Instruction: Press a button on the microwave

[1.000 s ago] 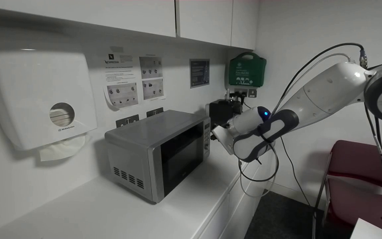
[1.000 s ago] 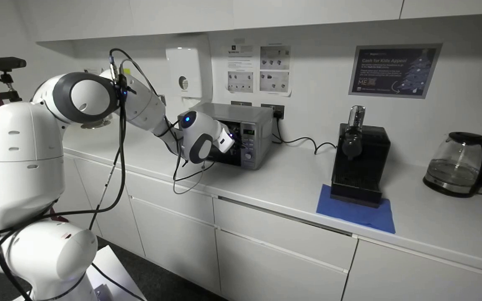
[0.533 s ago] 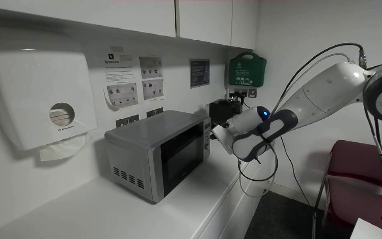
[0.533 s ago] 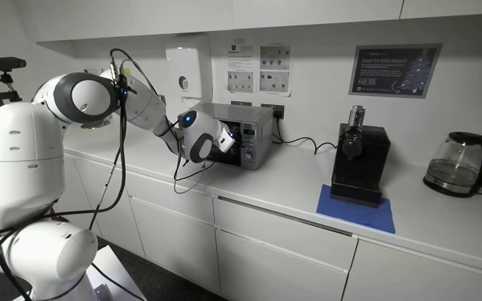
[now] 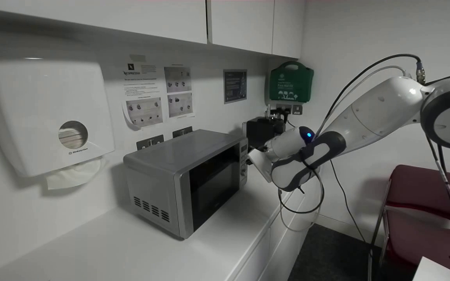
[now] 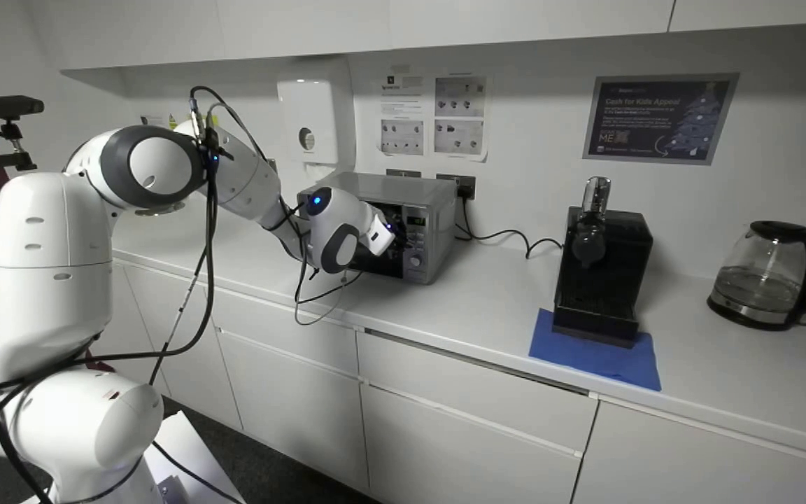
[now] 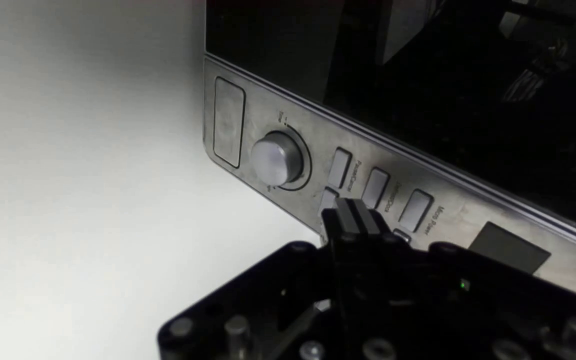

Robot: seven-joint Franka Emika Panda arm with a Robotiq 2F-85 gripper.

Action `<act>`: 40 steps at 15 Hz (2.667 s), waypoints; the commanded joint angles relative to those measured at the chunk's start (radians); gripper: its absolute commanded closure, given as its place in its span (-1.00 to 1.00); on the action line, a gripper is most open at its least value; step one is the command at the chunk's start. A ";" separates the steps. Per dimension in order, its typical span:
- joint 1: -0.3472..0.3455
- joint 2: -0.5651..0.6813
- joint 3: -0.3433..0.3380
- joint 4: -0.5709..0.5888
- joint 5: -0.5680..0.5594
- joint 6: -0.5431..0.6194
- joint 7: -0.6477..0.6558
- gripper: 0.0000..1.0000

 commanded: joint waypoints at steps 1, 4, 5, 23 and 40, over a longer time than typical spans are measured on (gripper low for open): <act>0.011 0.015 -0.020 0.035 0.002 -0.020 -0.011 1.00; 0.014 0.027 -0.023 0.049 0.004 -0.022 -0.010 1.00; 0.015 0.030 -0.023 0.051 0.004 -0.022 -0.010 1.00; 0.028 0.057 -0.019 0.084 0.003 -0.035 -0.009 1.00; 0.037 0.029 -0.012 0.065 -0.007 -0.016 -0.017 1.00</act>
